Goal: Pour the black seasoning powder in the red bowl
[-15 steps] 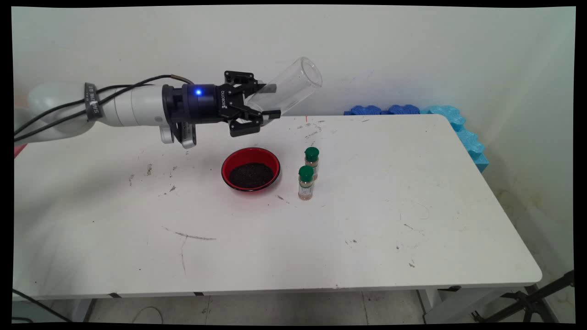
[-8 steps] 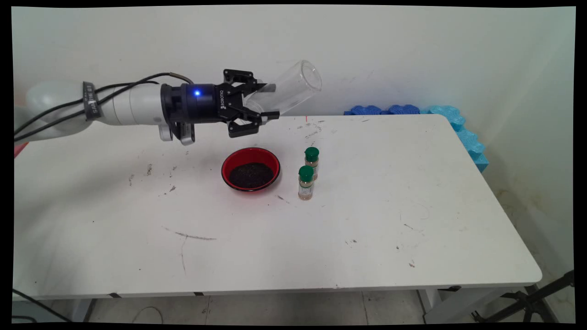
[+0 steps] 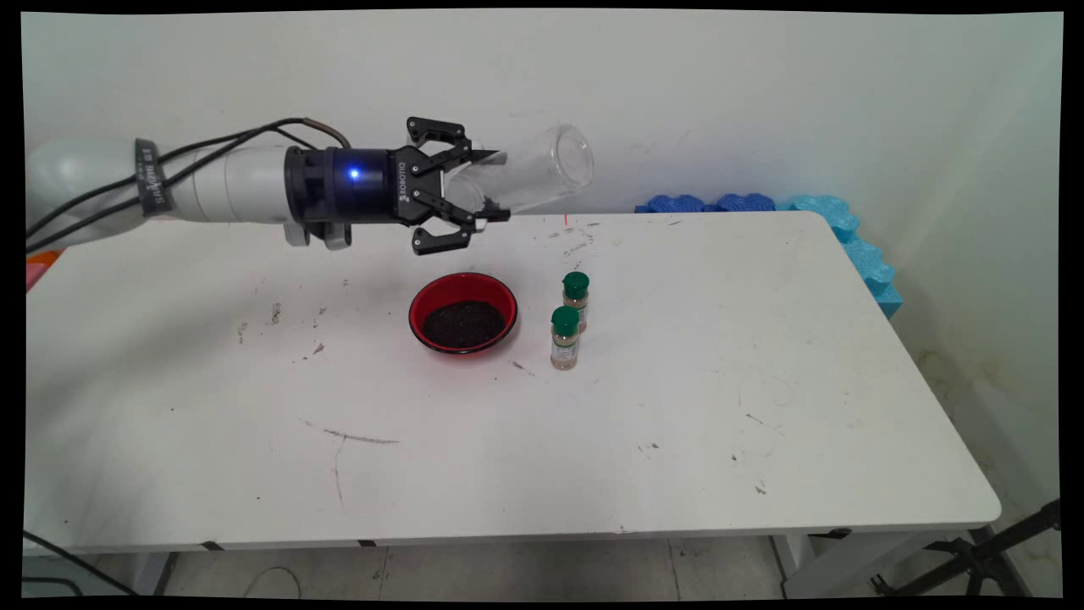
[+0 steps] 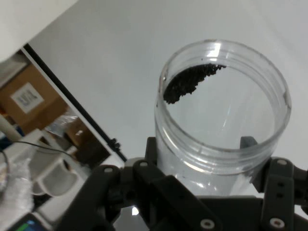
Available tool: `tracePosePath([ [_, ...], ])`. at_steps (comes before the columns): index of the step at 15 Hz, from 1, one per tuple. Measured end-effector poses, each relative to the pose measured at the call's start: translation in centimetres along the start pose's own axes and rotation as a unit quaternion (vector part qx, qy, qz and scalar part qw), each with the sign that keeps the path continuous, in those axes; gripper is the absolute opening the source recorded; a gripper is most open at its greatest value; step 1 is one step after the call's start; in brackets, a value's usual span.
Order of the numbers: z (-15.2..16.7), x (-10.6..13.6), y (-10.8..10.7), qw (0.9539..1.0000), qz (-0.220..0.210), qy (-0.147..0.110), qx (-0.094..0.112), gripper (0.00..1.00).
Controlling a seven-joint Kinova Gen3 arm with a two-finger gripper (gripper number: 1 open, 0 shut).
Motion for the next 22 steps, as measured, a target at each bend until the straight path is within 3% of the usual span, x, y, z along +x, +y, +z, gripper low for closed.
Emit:
tracePosePath([
  [3, -0.3, -0.7, 0.3, 0.9979, 0.064, -0.001, 0.013, 0.0],
  [6, -0.6, -1.5, 0.6, 0.9911, 0.13, -0.001, 0.027, 0.0],
  [8, -0.7, -2.0, 0.8, 0.9832, 0.179, -0.003, 0.037, 0.0],
  [11, -0.7, -2.9, 1.3, 0.9652, 0.256, -0.006, 0.053, 0.0],
  [13, -0.7, -3.5, 1.7, 0.9484, 0.31, -0.012, 0.065, 0.0],
  [16, -0.8, -4.5, 2.3, 0.9165, 0.391, -0.02, 0.083, 0.0],
  [19, -0.9, -5.7, 2.9, 0.8789, 0.466, -0.034, 0.096, 0.0],
  [22, -1.0, -6.9, 3.4, 0.8356, 0.537, -0.048, 0.106, 0.0],
])
